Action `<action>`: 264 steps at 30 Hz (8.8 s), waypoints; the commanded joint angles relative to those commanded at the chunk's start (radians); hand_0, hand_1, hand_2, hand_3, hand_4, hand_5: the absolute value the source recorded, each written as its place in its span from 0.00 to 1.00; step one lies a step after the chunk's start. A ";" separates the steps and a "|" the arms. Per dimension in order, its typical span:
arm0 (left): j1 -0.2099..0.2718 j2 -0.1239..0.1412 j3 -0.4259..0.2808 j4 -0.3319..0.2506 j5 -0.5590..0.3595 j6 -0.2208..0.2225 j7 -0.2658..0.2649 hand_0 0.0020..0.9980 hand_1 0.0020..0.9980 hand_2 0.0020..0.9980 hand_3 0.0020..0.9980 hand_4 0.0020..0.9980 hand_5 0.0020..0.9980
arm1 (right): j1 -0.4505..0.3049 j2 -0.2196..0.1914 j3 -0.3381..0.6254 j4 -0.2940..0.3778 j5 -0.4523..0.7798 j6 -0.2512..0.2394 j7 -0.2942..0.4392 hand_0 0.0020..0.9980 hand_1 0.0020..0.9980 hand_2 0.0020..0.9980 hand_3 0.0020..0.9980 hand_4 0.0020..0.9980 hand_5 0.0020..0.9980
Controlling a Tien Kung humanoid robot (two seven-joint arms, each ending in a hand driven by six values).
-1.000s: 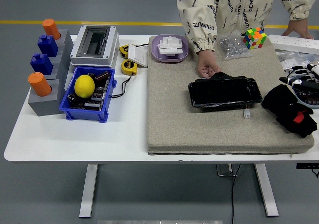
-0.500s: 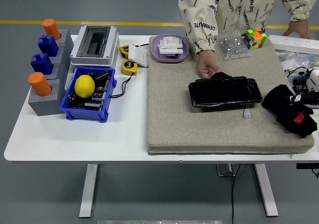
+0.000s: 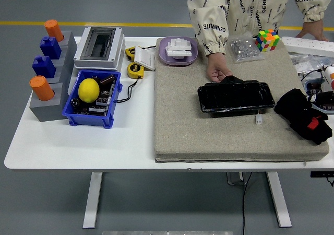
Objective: Pick the rag up,wipe the panel,place it on the desk
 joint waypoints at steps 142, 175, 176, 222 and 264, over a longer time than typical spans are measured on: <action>0.001 -0.010 0.018 0.003 -0.018 -0.002 0.000 0.61 0.64 0.66 0.56 0.63 0.44 | -0.080 0.274 0.067 -0.266 0.260 -0.464 0.121 0.30 0.42 0.45 0.49 0.91 0.10; -0.010 -0.006 0.012 0.002 -0.014 -0.001 0.000 0.61 0.64 0.66 0.56 0.63 0.44 | 0.013 0.311 -0.029 -0.220 0.282 -0.462 0.097 0.30 0.43 0.45 0.49 0.91 0.11; -0.011 -0.006 0.012 0.002 -0.014 -0.001 0.000 0.61 0.64 0.66 0.56 0.63 0.44 | 0.014 0.312 -0.030 -0.220 0.282 -0.462 0.097 0.30 0.43 0.45 0.49 0.91 0.11; -0.021 0.002 0.029 0.003 -0.019 0.000 0.001 0.61 0.64 0.66 0.56 0.63 0.44 | 0.100 0.435 -0.289 -0.202 0.313 -0.453 0.093 0.30 0.43 0.45 0.49 0.91 0.12; -0.027 0.001 0.021 0.002 -0.017 0.000 0.001 0.61 0.64 0.65 0.56 0.63 0.44 | 0.157 0.447 -0.451 -0.168 0.321 -0.441 0.084 0.30 0.43 0.45 0.49 0.90 0.12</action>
